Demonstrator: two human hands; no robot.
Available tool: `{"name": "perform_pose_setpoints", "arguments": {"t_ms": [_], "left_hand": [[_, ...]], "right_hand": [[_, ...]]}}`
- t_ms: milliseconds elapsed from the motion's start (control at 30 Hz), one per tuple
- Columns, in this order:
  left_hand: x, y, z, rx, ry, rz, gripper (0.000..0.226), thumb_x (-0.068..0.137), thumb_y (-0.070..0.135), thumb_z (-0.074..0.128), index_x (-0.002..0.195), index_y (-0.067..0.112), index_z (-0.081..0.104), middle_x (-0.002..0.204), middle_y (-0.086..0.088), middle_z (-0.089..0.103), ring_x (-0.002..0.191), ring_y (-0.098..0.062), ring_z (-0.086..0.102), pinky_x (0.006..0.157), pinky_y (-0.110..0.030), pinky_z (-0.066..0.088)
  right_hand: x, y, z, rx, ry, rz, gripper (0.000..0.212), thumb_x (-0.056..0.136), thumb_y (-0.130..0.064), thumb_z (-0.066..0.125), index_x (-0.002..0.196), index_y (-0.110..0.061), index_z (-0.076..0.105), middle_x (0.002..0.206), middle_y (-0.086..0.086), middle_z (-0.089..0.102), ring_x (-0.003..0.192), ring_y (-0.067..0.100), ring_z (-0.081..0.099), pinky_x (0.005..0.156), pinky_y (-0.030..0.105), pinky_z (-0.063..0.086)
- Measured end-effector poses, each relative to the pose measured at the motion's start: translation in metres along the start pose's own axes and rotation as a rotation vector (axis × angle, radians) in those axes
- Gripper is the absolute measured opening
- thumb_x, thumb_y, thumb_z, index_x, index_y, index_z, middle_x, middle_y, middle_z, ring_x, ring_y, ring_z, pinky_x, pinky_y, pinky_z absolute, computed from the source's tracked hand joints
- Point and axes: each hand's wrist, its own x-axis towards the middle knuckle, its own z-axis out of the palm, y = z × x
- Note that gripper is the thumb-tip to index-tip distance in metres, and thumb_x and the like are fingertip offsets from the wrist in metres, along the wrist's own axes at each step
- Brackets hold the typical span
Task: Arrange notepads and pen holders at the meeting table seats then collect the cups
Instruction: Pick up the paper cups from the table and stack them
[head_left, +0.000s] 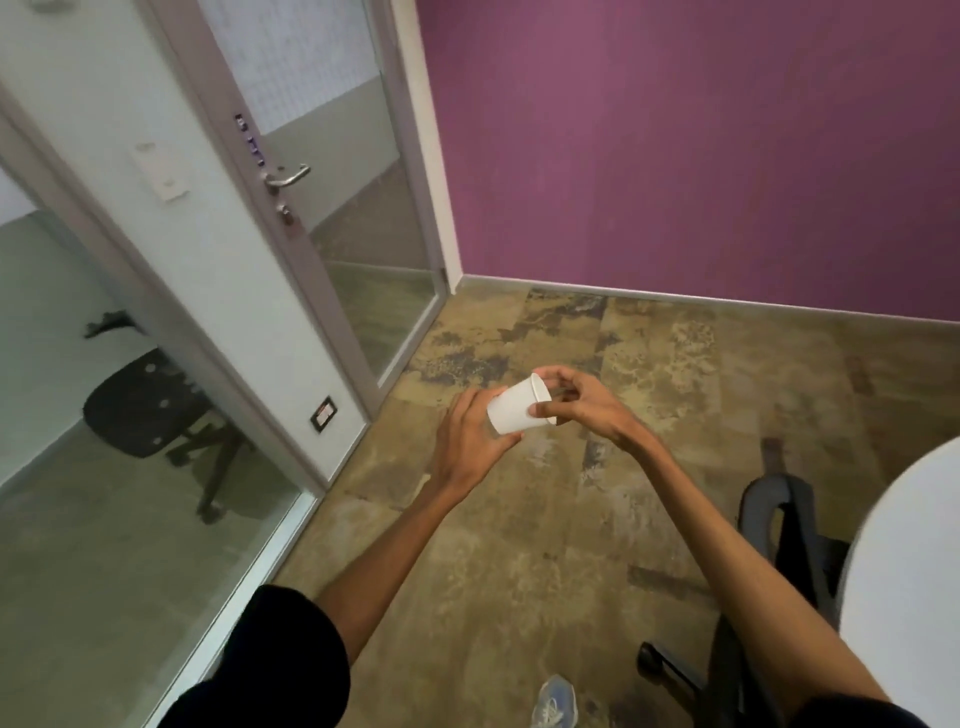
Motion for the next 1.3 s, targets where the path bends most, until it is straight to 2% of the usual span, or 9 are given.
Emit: {"name": "perform_pose_setpoints", "arguments": {"t_ms": [100, 267, 367, 567, 867, 1000, 1100, 1167, 1300], "left_hand": [[0.048, 0.003, 0.026, -0.023, -0.051, 0.07, 0.069, 0.063, 0.035, 0.087, 0.125, 0.019, 0.062, 0.117, 0.001, 0.064, 0.106, -0.019, 0.056, 0.084, -0.035, 0.048], [0.096, 0.02, 0.074, -0.082, -0.157, 0.133, 0.065, 0.066, 0.031, 0.085, 0.125, 0.016, 0.062, 0.121, -0.001, 0.064, 0.111, -0.023, 0.056, 0.091, -0.039, 0.047], [0.125, 0.034, 0.107, -0.109, -0.205, 0.181, 0.063, 0.068, 0.028, 0.083, 0.126, 0.016, 0.061, 0.122, -0.002, 0.063, 0.112, -0.023, 0.055, 0.092, -0.04, 0.045], [0.186, 0.066, 0.182, -0.232, -0.314, 0.256, 0.061, 0.067, 0.025, 0.083, 0.124, 0.015, 0.061, 0.12, -0.002, 0.062, 0.111, -0.023, 0.056, 0.091, -0.042, 0.047], [0.323, 0.112, 0.29, -0.393, -0.432, 0.317, 0.059, 0.067, 0.024, 0.083, 0.121, 0.018, 0.061, 0.114, 0.002, 0.061, 0.102, -0.018, 0.058, 0.085, -0.037, 0.051], [0.381, 0.137, 0.332, -0.401, -0.497, 0.427, 0.063, 0.07, 0.021, 0.08, 0.128, 0.015, 0.056, 0.124, -0.002, 0.06, 0.113, -0.022, 0.056, 0.095, -0.042, 0.048], [0.41, 0.158, 0.365, -0.375, -0.573, 0.487, 0.072, 0.076, 0.026, 0.079, 0.14, 0.013, 0.046, 0.139, -0.005, 0.052, 0.125, -0.022, 0.051, 0.104, -0.042, 0.043], [0.425, 0.174, 0.387, -0.357, -0.629, 0.526, 0.073, 0.079, 0.033, 0.078, 0.141, 0.014, 0.045, 0.139, -0.004, 0.052, 0.127, -0.022, 0.049, 0.105, -0.043, 0.043], [0.451, 0.206, 0.442, -0.365, -0.714, 0.531, 0.057, 0.088, 0.04, 0.067, 0.138, 0.018, 0.049, 0.134, -0.002, 0.054, 0.124, -0.02, 0.051, 0.105, -0.043, 0.043]], "right_hand": [[0.02, 0.005, -0.032, -0.002, 0.076, 0.015, 0.053, 0.075, -0.019, 0.082, 0.123, -0.022, 0.061, 0.114, 0.002, 0.067, 0.102, 0.022, 0.065, 0.071, 0.024, 0.056], [0.039, 0.028, -0.079, -0.052, 0.196, 0.075, 0.055, 0.07, -0.026, 0.086, 0.12, -0.022, 0.061, 0.113, -0.003, 0.068, 0.104, 0.017, 0.066, 0.087, 0.033, 0.058], [0.043, 0.043, -0.109, -0.041, 0.283, 0.11, 0.057, 0.068, -0.028, 0.088, 0.118, -0.024, 0.062, 0.111, -0.007, 0.069, 0.104, 0.015, 0.066, 0.087, 0.032, 0.058], [0.065, 0.068, -0.18, -0.033, 0.429, 0.194, 0.059, 0.069, -0.021, 0.087, 0.122, -0.018, 0.06, 0.116, 0.002, 0.067, 0.107, 0.021, 0.065, 0.089, 0.042, 0.057], [0.136, 0.084, -0.308, -0.052, 0.582, 0.286, 0.062, 0.071, -0.025, 0.086, 0.126, -0.017, 0.059, 0.117, 0.003, 0.067, 0.106, 0.019, 0.064, 0.084, 0.041, 0.06], [0.159, 0.087, -0.362, -0.026, 0.693, 0.278, 0.062, 0.071, -0.02, 0.086, 0.127, -0.016, 0.058, 0.118, 0.005, 0.066, 0.107, 0.022, 0.065, 0.079, 0.036, 0.06], [0.161, 0.098, -0.389, 0.043, 0.881, 0.289, 0.065, 0.072, -0.015, 0.084, 0.13, -0.015, 0.054, 0.123, 0.005, 0.061, 0.106, 0.022, 0.063, 0.066, 0.023, 0.058], [0.156, 0.109, -0.41, 0.077, 0.992, 0.298, 0.067, 0.073, -0.016, 0.084, 0.131, -0.015, 0.051, 0.121, 0.003, 0.058, 0.1, 0.016, 0.062, 0.061, 0.016, 0.054], [0.138, 0.143, -0.46, 0.141, 1.139, 0.357, 0.064, 0.075, -0.016, 0.083, 0.13, -0.013, 0.051, 0.124, 0.006, 0.058, 0.096, 0.01, 0.063, 0.065, 0.019, 0.057]]}}
